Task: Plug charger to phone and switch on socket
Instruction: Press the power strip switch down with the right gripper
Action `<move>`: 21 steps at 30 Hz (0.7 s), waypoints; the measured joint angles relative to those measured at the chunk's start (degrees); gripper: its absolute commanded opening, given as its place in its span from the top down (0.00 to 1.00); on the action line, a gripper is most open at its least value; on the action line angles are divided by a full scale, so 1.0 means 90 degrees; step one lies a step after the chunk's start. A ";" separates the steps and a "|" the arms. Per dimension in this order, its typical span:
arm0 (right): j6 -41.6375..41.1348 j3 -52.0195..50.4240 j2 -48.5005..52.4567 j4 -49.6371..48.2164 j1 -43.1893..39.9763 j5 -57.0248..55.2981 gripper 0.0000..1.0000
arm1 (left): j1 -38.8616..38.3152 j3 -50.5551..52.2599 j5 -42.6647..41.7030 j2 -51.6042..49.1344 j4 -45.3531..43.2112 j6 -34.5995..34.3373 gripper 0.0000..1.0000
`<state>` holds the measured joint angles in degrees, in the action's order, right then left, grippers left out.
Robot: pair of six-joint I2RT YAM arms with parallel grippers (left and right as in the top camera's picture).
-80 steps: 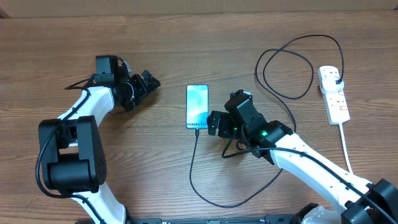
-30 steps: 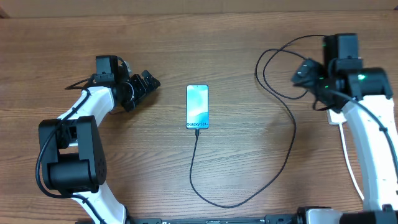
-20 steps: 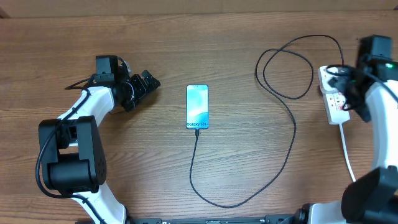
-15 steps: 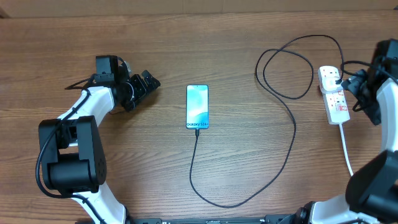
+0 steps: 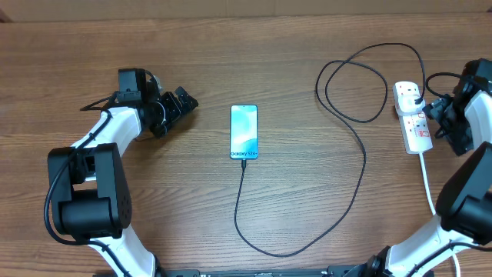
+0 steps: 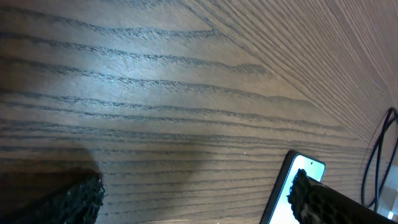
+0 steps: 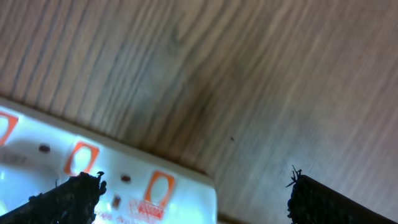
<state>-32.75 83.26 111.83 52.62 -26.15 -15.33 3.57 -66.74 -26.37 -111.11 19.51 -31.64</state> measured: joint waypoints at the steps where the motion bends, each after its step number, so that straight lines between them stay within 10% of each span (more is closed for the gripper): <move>1: 0.0002 -0.0044 0.0056 -0.0126 0.0000 0.0010 0.00 | 0.0000 0.0000 0.0000 0.0000 0.0000 0.0000 0.01; 21: 0.0452 -0.0206 0.0452 -0.0993 -0.0083 0.0685 0.00 | 0.0000 0.0000 0.0000 0.0000 0.0000 0.0000 0.01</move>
<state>-28.69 81.41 115.90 43.68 -26.89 -9.17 3.57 -66.74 -26.37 -111.11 19.51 -31.64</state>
